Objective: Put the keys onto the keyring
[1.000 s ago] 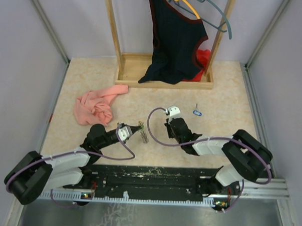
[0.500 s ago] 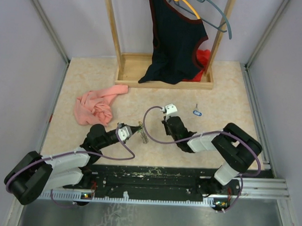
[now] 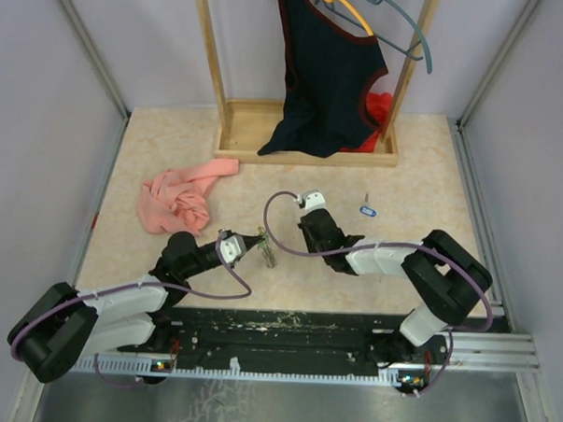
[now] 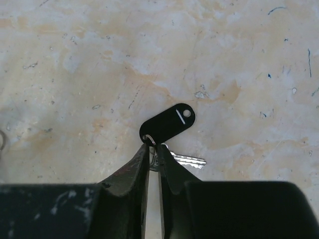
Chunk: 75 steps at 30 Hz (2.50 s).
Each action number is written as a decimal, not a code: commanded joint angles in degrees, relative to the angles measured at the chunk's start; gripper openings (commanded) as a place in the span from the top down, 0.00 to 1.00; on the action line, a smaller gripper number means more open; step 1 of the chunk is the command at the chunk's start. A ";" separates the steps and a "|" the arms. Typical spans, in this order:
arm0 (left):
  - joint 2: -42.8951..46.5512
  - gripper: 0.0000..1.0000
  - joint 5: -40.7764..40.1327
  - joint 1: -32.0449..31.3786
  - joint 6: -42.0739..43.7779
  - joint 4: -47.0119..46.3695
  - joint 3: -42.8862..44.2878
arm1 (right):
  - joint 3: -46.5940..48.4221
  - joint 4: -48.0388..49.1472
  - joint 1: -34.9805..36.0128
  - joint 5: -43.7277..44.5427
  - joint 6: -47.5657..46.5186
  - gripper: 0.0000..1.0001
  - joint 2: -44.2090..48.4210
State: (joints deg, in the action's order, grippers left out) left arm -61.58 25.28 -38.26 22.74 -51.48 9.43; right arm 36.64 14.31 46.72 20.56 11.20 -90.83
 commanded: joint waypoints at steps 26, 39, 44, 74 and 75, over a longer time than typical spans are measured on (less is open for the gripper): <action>1.47 0.99 0.77 -0.15 -0.86 -2.38 -0.27 | 36.18 -48.46 -13.65 -31.95 -11.13 0.69 -10.61; 0.68 0.99 1.35 -0.14 -0.77 -2.20 0.01 | 40.14 -50.96 -14.02 -33.09 -12.08 0.73 -16.90; 0.79 0.99 1.34 -0.15 -0.78 -2.21 0.00 | 40.70 -50.64 -14.02 -33.25 -11.96 0.74 -17.87; 0.59 0.99 1.98 -0.15 -0.86 -1.59 0.41 | 42.42 -52.39 -14.02 -32.74 -11.89 0.87 -20.67; 0.59 0.99 2.02 -0.15 -0.86 -1.60 0.45 | 42.38 -52.44 -14.02 -32.77 -11.97 0.88 -20.62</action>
State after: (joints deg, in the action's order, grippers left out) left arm -61.01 26.20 -38.26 22.48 -51.35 9.32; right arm 76.64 -37.76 33.08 -11.86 -0.03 -110.76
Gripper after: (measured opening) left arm 0.014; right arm 0.130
